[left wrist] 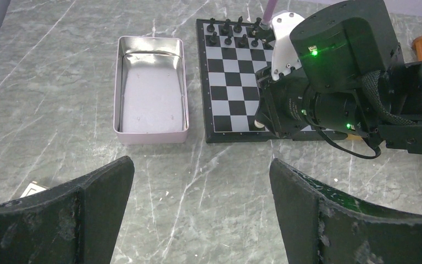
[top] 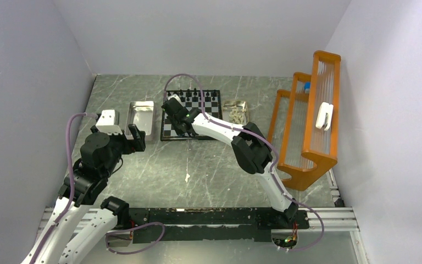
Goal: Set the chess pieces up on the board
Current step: Place the chess piece on the chessboard.
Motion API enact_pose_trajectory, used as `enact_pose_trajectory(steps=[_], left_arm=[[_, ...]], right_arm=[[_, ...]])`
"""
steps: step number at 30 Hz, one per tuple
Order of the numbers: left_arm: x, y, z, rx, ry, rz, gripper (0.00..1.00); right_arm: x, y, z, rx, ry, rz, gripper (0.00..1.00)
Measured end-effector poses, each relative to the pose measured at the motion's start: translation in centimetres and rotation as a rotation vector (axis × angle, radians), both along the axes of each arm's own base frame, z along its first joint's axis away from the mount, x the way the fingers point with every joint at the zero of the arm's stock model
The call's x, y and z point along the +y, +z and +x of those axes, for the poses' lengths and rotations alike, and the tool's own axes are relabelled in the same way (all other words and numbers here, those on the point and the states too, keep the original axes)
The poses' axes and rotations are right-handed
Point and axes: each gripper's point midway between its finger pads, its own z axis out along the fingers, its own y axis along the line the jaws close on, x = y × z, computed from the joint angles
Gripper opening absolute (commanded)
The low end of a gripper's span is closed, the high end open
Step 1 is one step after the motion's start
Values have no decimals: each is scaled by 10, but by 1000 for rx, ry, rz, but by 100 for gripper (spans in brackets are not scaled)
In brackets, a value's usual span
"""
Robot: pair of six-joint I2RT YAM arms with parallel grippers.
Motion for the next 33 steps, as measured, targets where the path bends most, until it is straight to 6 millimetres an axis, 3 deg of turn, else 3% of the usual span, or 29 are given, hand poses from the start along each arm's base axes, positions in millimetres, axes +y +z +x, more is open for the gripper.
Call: enact_pose_trajectory(steps=[22,29,33], left_arm=[[0,0,0,1,0,1,98],[0,-1,0,2,0,1,98],[-1,-2,1,7,-1,2,98]], right_arm=[[4,-1,0,6,-5,17,15],[5,-3,1,10,-13,24,32],[4,-11,0,25,-16,13,34]])
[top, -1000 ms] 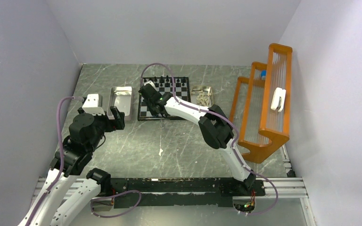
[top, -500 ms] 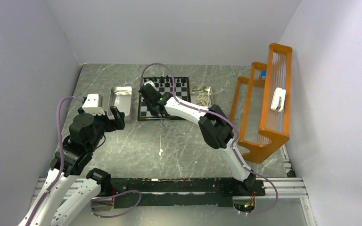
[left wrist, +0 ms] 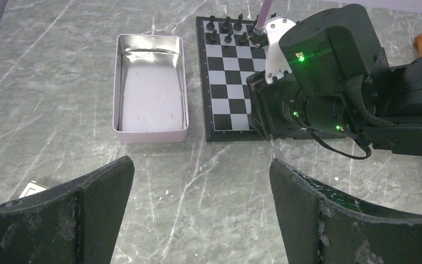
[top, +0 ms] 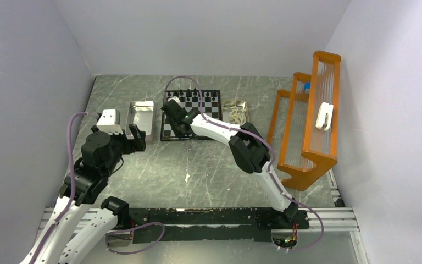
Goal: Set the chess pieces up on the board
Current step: Place the chess piece on the chessboard.
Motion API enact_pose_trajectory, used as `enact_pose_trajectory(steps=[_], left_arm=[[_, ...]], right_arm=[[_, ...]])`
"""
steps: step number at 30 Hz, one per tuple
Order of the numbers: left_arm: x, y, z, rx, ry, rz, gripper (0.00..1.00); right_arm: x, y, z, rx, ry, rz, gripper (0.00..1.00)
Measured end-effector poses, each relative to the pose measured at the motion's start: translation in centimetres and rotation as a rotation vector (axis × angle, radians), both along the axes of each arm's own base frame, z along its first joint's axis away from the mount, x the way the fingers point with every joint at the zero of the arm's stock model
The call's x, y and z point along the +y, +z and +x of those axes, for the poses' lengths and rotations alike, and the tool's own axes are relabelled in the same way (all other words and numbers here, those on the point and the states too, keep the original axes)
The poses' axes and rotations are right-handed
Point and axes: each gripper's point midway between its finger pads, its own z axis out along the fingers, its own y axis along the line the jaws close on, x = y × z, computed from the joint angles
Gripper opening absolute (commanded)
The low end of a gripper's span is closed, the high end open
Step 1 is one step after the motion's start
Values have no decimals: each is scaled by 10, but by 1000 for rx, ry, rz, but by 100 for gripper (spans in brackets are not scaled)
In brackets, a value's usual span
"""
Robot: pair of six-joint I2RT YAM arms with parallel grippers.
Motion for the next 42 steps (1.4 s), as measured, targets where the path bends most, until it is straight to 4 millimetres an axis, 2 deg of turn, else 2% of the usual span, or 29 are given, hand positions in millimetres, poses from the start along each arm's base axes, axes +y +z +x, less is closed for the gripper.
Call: enact_pose_trajectory(steps=[3,7,14,18,21,23,26,28,31,34,38,40,42], left_arm=[[0,-1,0,3,-2,1,98],[-1,-1,1,5,-2,2,98],[-1,-2,1,7,-4,2,98],[-3,-3,1,12,-11,2,98],[-5,-4,1,17,-23,1,98],[-6,-5,2,21,-30,0,98],[-9,-6,2,29,-41,-1,98],[-10,-8,3,36,-47,0,98],[-11,-8,3,38,-53,-1,98],[-12,-8,2,38,-56,-2,98],[-13,-8,2,39,-63,-3,98],[-13,-8,2,39,-65,-2,98],[-13,-8,2,39,-66,-1,98]], right_arm=[[0,0,0,4,-1,-4,36],[6,12,6,-12,-2,14,40],[7,33,16,-40,-11,37,66],[-7,50,15,-49,-25,47,82],[-25,74,13,-75,-43,61,96],[-40,95,13,-105,-63,79,100],[-69,128,18,-167,-110,113,100],[-90,140,23,-199,-146,122,96],[-128,145,34,-233,-212,109,82],[-169,129,48,-228,-278,59,67],[-215,96,59,-181,-350,-7,54],[-228,84,63,-158,-366,-22,49],[-233,75,69,-144,-367,-21,43]])
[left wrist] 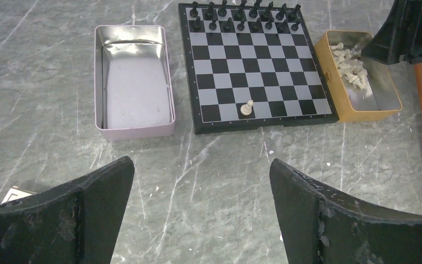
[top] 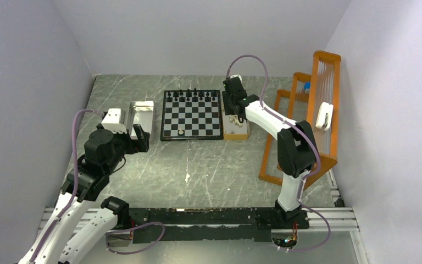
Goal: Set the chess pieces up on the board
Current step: Place the chess piece on the chessboard, then pick up the chess piece from the storage box.
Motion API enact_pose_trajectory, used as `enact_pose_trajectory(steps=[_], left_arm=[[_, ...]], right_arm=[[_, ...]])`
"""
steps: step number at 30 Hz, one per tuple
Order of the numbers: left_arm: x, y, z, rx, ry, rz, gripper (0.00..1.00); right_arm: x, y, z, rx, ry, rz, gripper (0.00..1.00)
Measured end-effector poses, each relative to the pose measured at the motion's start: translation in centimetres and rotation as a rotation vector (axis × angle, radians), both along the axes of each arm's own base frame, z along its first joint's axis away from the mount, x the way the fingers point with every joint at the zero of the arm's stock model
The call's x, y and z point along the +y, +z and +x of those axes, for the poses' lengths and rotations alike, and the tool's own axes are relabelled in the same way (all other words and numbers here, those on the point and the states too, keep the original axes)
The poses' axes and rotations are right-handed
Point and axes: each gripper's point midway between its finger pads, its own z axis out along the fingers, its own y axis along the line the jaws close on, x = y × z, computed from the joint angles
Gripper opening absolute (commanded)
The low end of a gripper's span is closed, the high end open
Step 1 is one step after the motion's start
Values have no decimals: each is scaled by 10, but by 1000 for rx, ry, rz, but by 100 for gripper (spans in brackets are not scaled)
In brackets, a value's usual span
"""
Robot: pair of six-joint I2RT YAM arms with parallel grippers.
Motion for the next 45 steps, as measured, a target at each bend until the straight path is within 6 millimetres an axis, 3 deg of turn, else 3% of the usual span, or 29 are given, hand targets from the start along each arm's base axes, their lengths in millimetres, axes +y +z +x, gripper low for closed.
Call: enact_pose_trajectory(steps=[5,13,25,30,38,45], left_arm=[[0,0,0,0,-3,2,98],[0,0,0,0,-1,2,98],[1,0,0,1,2,2,98],[1,-1,1,4,2,3,98],[0,-2,2,9,2,5,98],[0,-3,2,11,3,6,98]], right_arm=[[0,-24,9,31,24,3,39],[-6,-59,15,97,40,-30,41],[-9,-74,20,128,48,-13,39],[-7,-81,19,139,55,-12,33],[-7,-81,22,131,58,-11,31],[-6,-80,23,126,62,-11,19]])
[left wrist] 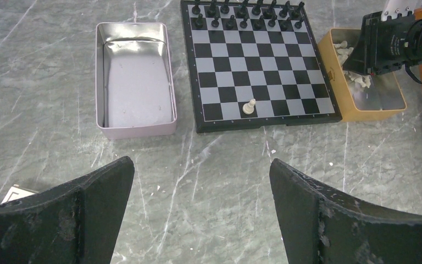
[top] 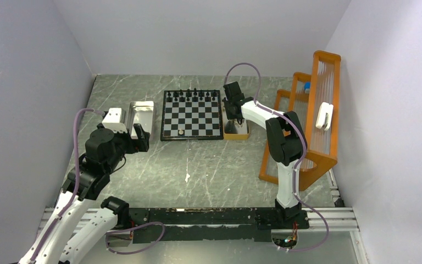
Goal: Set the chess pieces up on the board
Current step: Pick up the chess piece from the storage box.
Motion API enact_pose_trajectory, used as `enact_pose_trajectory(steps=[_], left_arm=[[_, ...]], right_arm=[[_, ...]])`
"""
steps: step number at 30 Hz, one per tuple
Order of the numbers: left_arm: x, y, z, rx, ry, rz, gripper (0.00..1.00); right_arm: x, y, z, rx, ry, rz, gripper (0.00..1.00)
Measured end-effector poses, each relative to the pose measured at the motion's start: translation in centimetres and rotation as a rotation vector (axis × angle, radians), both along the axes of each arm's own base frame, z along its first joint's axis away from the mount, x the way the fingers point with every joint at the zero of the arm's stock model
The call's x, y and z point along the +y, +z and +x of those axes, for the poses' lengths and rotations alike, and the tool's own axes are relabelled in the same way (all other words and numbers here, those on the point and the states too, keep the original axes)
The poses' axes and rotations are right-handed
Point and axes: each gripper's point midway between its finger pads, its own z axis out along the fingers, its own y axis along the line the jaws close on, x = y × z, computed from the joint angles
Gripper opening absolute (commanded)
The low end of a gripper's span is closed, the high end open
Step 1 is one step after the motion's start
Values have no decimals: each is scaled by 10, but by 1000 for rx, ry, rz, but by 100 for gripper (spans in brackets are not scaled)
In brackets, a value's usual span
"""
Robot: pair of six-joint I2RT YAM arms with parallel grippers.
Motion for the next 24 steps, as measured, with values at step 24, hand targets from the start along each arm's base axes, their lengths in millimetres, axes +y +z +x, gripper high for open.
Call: enact_pose_trajectory(steps=[24], left_arm=[[0,0,0,0,0,0,98]], right_arm=[[4,51,-7,-49,-17,71,4]])
